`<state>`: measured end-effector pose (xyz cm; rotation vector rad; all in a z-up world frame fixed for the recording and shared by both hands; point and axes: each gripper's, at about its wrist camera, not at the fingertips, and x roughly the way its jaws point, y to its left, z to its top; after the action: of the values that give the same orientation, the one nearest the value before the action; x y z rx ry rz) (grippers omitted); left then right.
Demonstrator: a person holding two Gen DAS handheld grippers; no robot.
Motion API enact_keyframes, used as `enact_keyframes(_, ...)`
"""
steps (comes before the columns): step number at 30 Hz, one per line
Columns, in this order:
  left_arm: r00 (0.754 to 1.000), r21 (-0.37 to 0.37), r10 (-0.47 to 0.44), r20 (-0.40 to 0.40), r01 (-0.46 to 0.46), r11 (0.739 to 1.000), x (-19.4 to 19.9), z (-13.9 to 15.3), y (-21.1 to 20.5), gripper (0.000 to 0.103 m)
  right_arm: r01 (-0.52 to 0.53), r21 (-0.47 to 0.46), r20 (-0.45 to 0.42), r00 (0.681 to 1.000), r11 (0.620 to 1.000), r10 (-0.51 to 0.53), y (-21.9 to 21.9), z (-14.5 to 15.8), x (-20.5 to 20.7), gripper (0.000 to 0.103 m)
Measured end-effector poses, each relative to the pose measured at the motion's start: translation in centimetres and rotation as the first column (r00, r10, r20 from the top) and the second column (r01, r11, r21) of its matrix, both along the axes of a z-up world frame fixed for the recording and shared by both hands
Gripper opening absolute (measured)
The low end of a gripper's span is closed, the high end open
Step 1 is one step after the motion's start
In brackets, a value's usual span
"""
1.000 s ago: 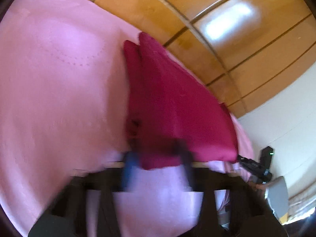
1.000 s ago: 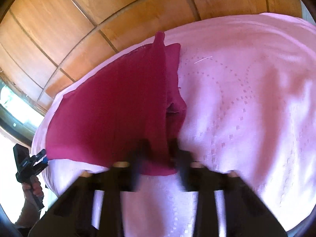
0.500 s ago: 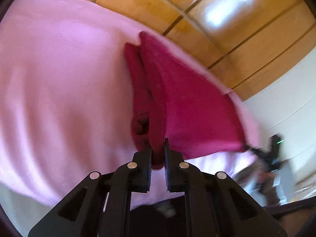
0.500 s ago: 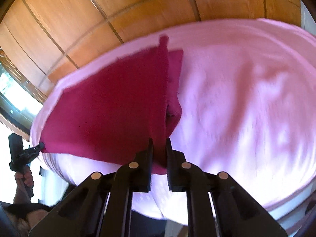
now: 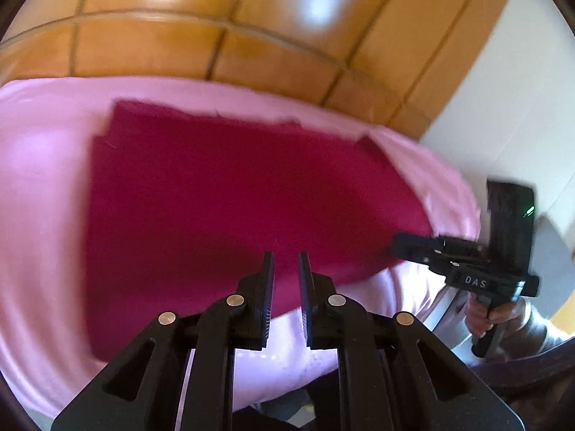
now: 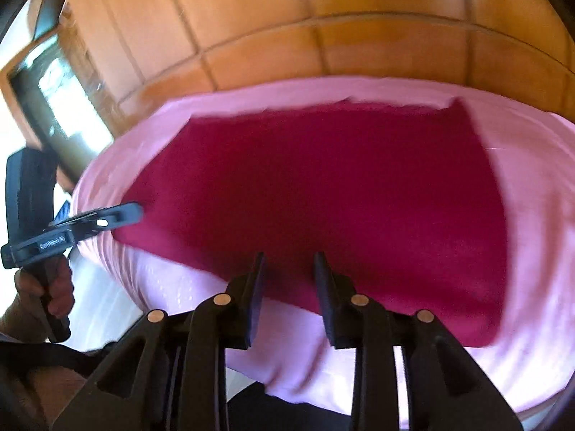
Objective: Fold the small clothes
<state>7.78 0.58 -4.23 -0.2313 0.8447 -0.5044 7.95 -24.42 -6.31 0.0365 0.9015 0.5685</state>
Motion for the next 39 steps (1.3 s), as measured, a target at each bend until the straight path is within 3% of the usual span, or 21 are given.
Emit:
enact_keyframes(3, 1.000, 0.077, 0.017, -0.024, -0.015, 0.997, -0.1, -2.3, -1.0, 0.011, 0.007, -0.049, -0.013, 1.000, 0.999, -0.007, 0.9, -2.1, 0.2, 0.028)
enact_keyframes(7, 0.994, -0.050, 0.068, -0.088, -0.073, 0.996, -0.6, -3.8, 0.9, 0.011, 0.019, -0.011, -0.044, 0.999, 1.000, -0.020, -0.3, -3.8, 0.6, 0.026)
enact_keyframes(10, 0.993, -0.051, 0.093, -0.078, -0.097, 0.994, -0.8, -2.9, 1.3, 0.014, 0.013, -0.030, -0.032, 0.999, 0.999, -0.014, 0.3, -3.8, 0.8, 0.029)
enact_keyframes(11, 0.993, -0.044, 0.102, -0.060, -0.104, 0.994, -1.1, -2.1, 1.5, 0.024, 0.008, -0.028, -0.037, 0.999, 1.000, -0.009, 0.3, -3.6, 0.9, 0.030)
enact_keyframes(12, 0.993, -0.055, 0.112, -0.024, -0.113, 0.992, -1.2, -1.1, 1.9, 0.051, 0.002, -0.018, -0.048, 0.999, 1.000, -0.002, 0.2, -3.4, 1.2, 0.034)
enact_keyframes(13, 0.992, -0.067, 0.129, 0.009, -0.128, 0.989, -1.4, -0.3, 2.3, 0.066, 0.004, 0.015, -0.065, 0.998, 1.000, -0.003, 0.0, -2.7, 1.5, 0.038)
enact_keyframes(15, 0.984, -0.063, 0.167, 0.061, -0.163, 0.985, -0.9, 1.0, 2.9, 0.066, 0.038, 0.067, -0.051, 0.998, 0.997, -0.035, -0.8, -1.3, 2.1, 0.051)
enact_keyframes(17, 0.973, -0.050, 0.211, 0.095, -0.207, 0.977, 0.3, 1.9, 3.9, 0.066, 0.089, 0.114, -0.016, 0.996, 0.989, -0.087, -2.4, 0.4, 3.3, 0.055)
enact_keyframes(20, 0.960, -0.044, 0.266, 0.086, -0.263, 0.964, 2.3, 2.1, 4.8, 0.066, 0.200, 0.151, 0.019, 0.979, 0.968, -0.205, -4.8, 1.9, 6.2, 0.069)
enact_keyframes(25, 0.940, 0.030, 0.331, 0.087, -0.335, 0.942, 4.4, 1.0, 6.2, 0.066, 0.315, 0.183, -0.029, 0.948, 0.931, -0.315, -7.2, 1.2, 12.4, 0.069)
enact_keyframes(29, 0.917, 0.097, 0.395, 0.055, -0.398, 0.912, 5.6, -0.6, 7.7, 0.066, 0.374, 0.101, -0.067, 0.927, 0.922, -0.368, -7.4, -1.1, 15.9, 0.066)
enact_keyframes(31, 0.902, 0.083, 0.431, -0.022, -0.428, 0.900, 6.2, -2.5, 9.2, 0.066, 0.392, 0.100, -0.105, 0.918, 0.914, -0.382, -8.3, -2.8, 16.7, 0.063)
enact_keyframes(33, 0.896, 0.029, 0.438, -0.066, -0.437, 0.899, 6.1, -3.6, 10.2, 0.068, 0.379, 0.108, -0.072, 0.925, 0.919, -0.373, -9.0, -3.3, 16.3, 0.063)
enact_keyframes(37, 0.886, 0.067, 0.464, 0.000, -0.463, 0.884, 5.0, -2.3, 9.6, 0.068, 0.361, 0.061, -0.010, 0.932, 0.931, -0.361, -8.2, -3.6, 15.4, 0.067)
enact_keyframes(39, 0.878, 0.094, 0.476, 0.045, -0.478, 0.873, 4.5, -1.3, 9.1, 0.068, 0.353, 0.063, -0.005, 0.936, 0.934, -0.353, -8.0, -3.7, 15.4, 0.074)
